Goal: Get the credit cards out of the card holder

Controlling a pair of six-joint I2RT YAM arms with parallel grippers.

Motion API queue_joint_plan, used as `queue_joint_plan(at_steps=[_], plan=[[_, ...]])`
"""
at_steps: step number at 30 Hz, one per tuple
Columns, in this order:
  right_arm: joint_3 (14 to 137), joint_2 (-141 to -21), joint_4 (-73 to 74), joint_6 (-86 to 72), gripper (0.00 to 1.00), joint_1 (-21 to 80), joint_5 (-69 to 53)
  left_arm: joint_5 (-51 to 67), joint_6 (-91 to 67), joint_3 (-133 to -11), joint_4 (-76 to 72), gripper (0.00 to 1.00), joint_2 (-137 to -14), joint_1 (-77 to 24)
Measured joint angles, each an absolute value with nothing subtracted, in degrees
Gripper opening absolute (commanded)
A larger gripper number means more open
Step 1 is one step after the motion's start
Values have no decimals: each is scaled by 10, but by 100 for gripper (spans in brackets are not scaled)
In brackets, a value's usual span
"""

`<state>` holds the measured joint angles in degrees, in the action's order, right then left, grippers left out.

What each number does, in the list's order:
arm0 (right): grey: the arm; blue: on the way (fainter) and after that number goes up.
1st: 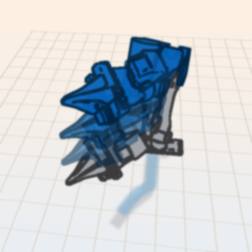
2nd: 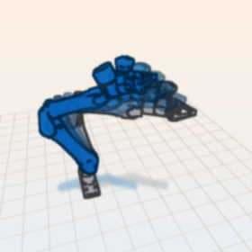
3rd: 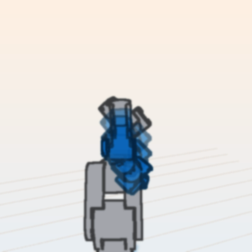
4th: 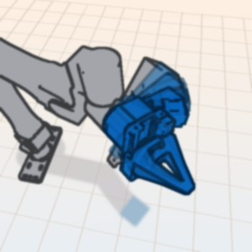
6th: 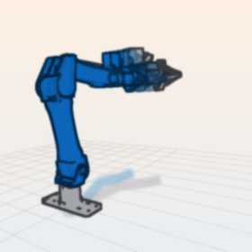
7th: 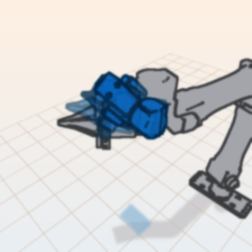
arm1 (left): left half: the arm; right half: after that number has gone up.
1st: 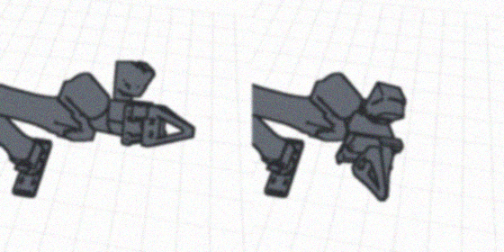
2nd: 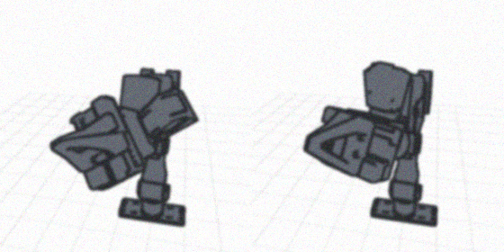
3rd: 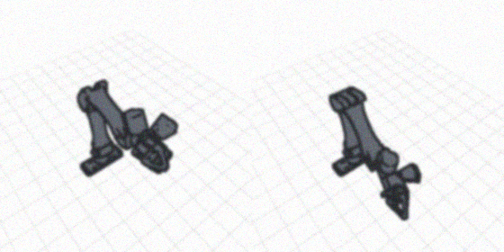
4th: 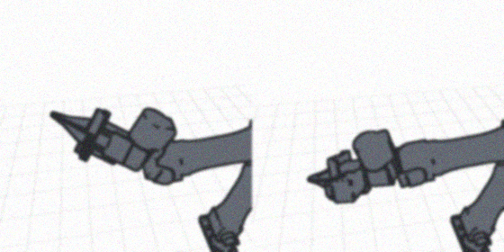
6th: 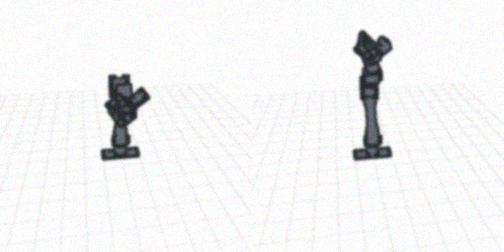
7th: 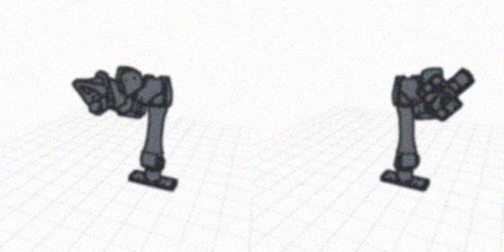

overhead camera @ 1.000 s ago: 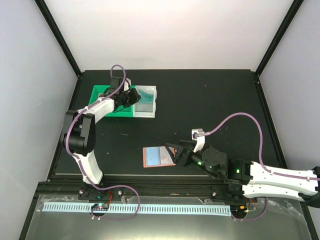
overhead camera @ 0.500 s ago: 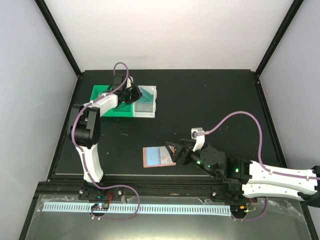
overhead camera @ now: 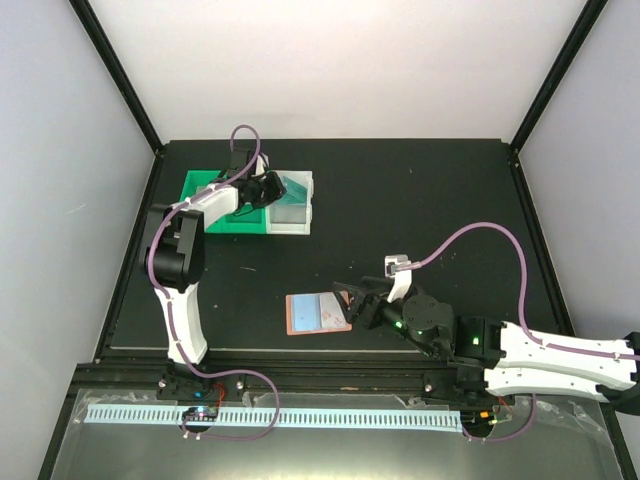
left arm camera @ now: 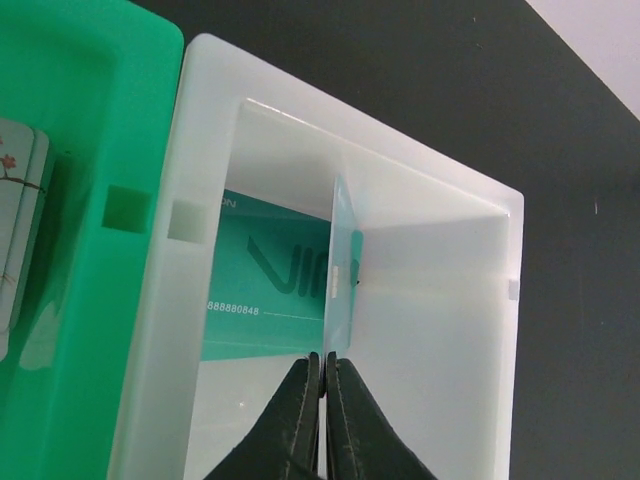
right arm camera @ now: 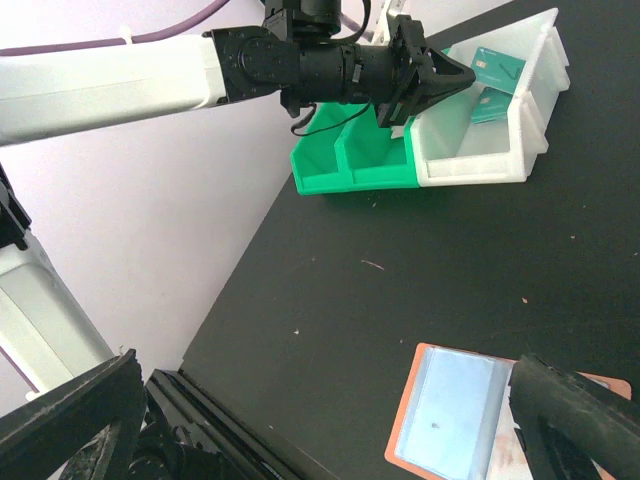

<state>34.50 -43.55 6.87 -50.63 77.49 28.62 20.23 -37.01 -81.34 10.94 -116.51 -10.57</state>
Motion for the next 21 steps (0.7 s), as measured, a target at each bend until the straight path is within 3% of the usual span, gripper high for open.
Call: queue_joint_plan(at_steps=[4,21], plan=[[345,-426,69,-507,100,775,291,200,-366,-817,111,12,-1166,-106],[336,-408,68,-510,100,775,295,206,-353,-841,133,52,-1167,-106]])
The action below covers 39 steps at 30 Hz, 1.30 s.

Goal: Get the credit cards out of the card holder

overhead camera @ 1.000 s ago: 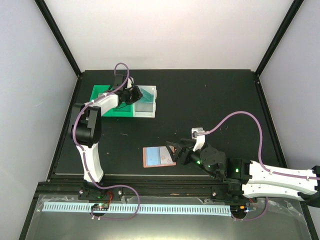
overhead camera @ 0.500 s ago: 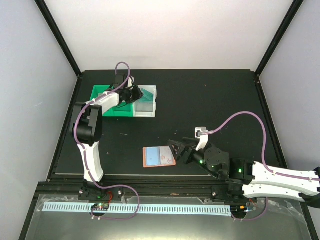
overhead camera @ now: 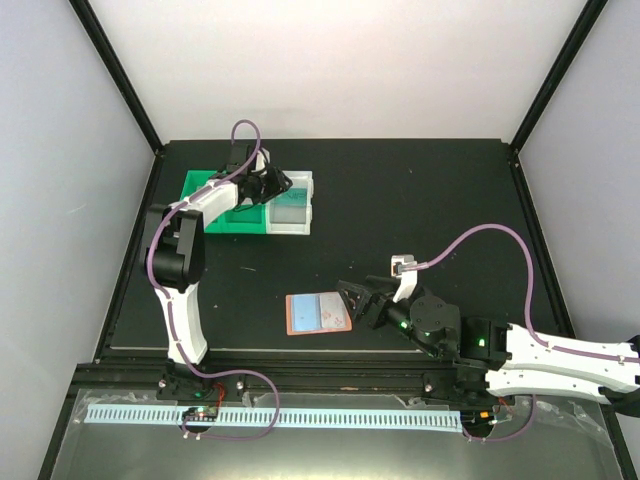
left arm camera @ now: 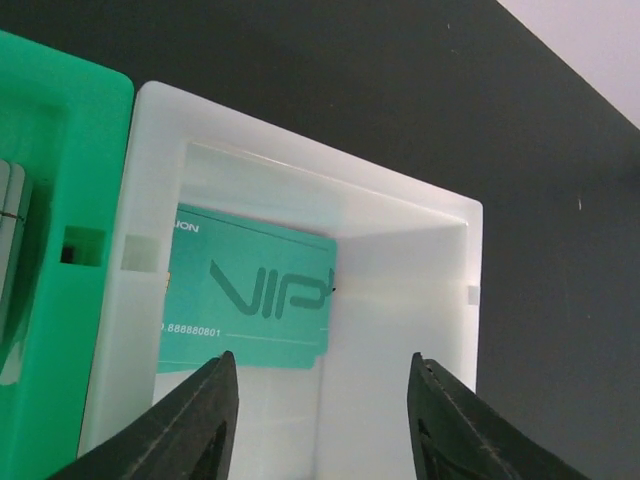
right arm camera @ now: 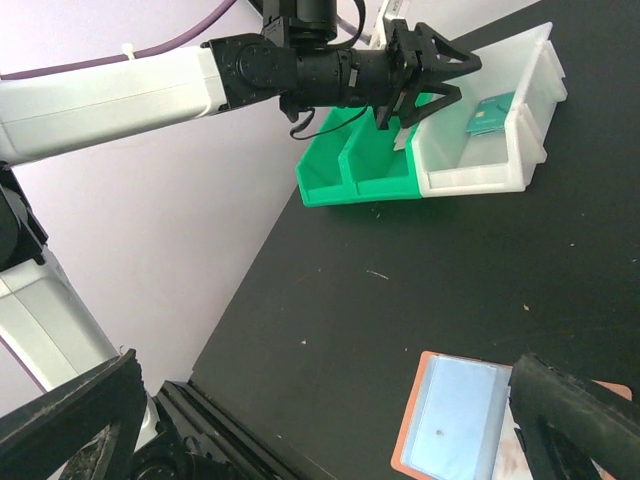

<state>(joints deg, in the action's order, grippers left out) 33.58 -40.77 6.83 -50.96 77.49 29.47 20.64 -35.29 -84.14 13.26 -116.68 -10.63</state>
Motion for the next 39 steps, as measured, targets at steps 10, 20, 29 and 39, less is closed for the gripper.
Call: queue_joint_plan(at_steps=[10,20,29,39], plan=[[340,-409,94,-495,100,775,266,213,-342,-842,171,70,-1124,-107],[378,-426,158,-473,100,775,262,246,-305,-795,229,89,-929,-106],[384,-432,214,-481,100,775,271,282,-276,-667,312,99,-748,-107],[357,-455,207,-512,68,774,261,377,-263,-488,365,92,-567,-116]])
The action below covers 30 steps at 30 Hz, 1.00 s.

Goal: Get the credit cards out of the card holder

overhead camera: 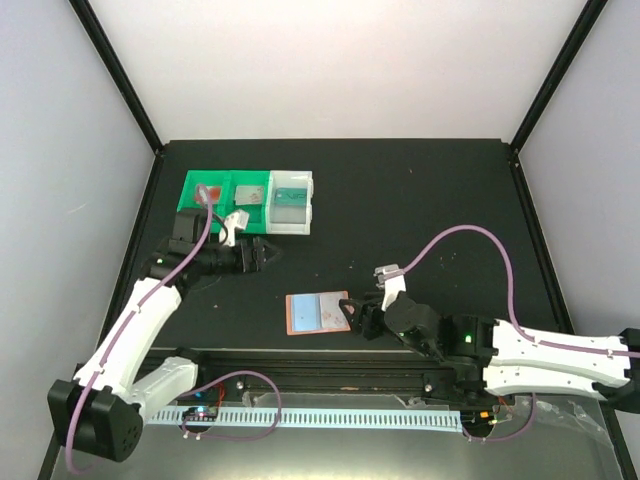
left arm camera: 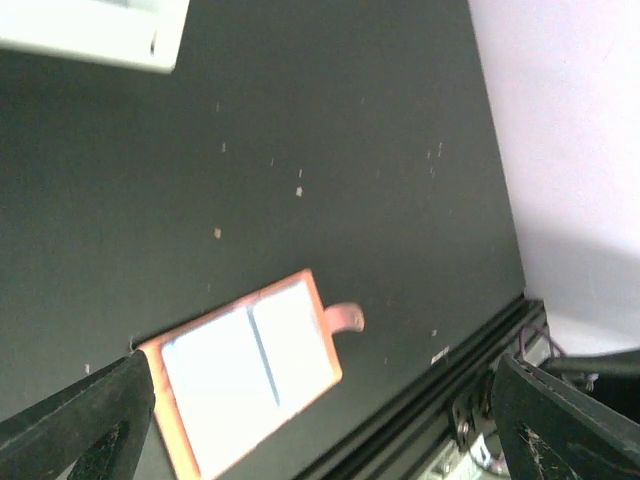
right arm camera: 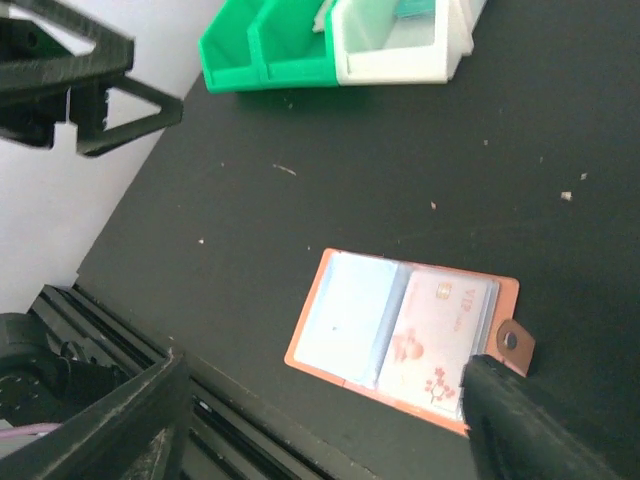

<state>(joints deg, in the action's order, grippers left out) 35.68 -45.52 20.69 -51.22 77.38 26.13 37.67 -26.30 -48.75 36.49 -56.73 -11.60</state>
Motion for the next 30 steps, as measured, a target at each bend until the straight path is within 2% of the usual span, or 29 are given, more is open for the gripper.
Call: queue_joint_plan(at_steps=[6,9,17,25,27,30], plan=[[350,-507,188,-519,47,773,244,406,-267,-415,380,85,-498,-120],[347,-532,178,-519,41,769,233,424,-286,-372,363,83,-462,-129],[314,-584,120,-517,37,732,173,442,-339,-293,333,80,-445,-179],[297,-667,64,-517,36,677,88,442,-383,-242,245,68,-456,-213],[297,-686,50,-516,36,671,72,443,-391,-227,220,62,-477,-217],[297,-719,34,-515,36,658,50,442,-398,-217,188,41,-528,-223]])
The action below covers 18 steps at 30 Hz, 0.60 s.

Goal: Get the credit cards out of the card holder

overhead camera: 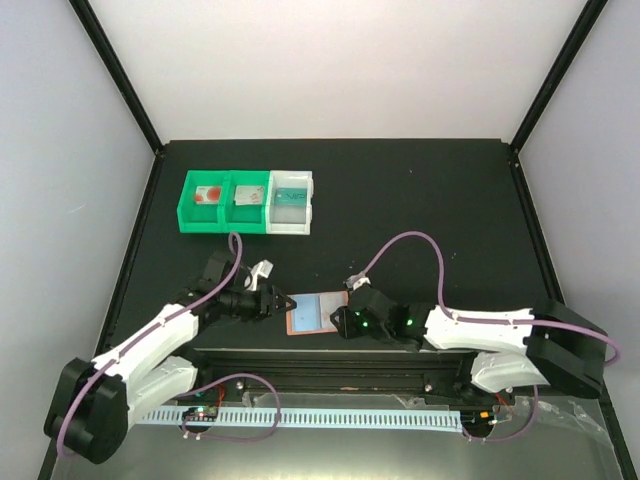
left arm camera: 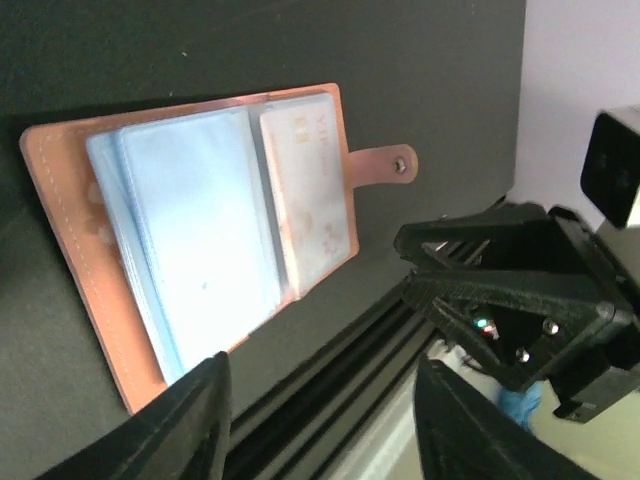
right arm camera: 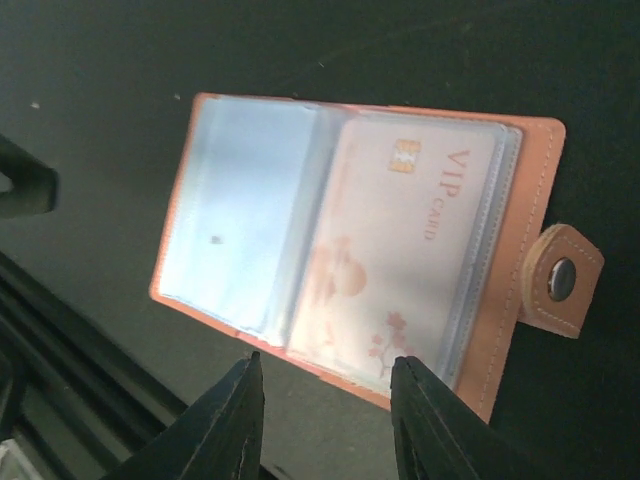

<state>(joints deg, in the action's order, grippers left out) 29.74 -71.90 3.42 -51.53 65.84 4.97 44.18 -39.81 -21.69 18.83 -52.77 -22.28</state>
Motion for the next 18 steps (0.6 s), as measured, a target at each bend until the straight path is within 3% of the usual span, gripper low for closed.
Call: queue_joint_plan(at_steps=[6,18], plan=[[298,-778,18,-516,35,641,29,440,-399,-203,127,2,-578,-234],[298,-813,-11,-525,34,626,24,438,-409,-164,21,2,-683,-242]])
